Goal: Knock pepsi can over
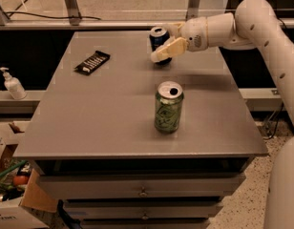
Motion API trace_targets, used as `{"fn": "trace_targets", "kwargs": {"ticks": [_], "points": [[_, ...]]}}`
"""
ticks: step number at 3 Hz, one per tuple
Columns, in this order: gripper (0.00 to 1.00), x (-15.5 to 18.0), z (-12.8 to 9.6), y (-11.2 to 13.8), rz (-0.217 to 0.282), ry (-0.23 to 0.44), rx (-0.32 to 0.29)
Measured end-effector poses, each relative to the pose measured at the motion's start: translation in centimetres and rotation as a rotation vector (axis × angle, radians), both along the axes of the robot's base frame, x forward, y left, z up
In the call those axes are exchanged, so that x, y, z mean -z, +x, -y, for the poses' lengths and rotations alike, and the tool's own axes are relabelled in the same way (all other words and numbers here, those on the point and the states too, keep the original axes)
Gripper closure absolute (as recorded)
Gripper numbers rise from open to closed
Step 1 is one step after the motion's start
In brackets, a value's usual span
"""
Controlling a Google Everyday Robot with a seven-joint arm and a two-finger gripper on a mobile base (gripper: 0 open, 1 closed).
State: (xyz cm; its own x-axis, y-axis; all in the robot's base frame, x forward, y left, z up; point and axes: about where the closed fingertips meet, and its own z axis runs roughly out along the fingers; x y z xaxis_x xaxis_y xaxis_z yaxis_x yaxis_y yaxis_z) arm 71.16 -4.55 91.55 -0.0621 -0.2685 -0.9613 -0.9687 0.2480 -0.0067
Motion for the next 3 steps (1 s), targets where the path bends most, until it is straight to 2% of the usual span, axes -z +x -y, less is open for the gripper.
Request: {"fn": "trace_targets", "kwargs": {"ticks": [1,2,3], "points": [[0.00,-8.4,-1.5,-11.7,-0.074,0.133,-0.296],[0.00,-9.0,-1.3,-12.1,-0.039,0.103,-0.289],[0.00,-7.4,0.2,-9.1,-0.001,0.052,-0.198]]}}
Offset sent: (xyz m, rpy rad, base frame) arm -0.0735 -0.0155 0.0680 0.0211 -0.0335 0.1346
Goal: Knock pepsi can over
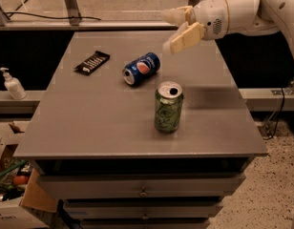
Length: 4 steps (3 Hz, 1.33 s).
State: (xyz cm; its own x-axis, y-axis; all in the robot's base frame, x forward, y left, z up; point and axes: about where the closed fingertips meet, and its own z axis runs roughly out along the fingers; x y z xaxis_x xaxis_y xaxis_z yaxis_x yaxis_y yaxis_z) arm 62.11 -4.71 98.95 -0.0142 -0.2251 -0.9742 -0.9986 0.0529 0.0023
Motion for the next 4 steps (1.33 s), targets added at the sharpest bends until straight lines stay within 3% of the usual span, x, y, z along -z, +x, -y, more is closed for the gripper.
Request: {"fn": "trace_targets", "kwargs": {"ticks": [2,3,4], "points": [[0.00,4.2,5.7,5.7,0.027,-0.097,0.213],[0.00,4.3,9.0,7.5,0.036,-0.115,0.307],[0.00,4.2,9.3,7.7,0.039,-0.116,0.315]]}}
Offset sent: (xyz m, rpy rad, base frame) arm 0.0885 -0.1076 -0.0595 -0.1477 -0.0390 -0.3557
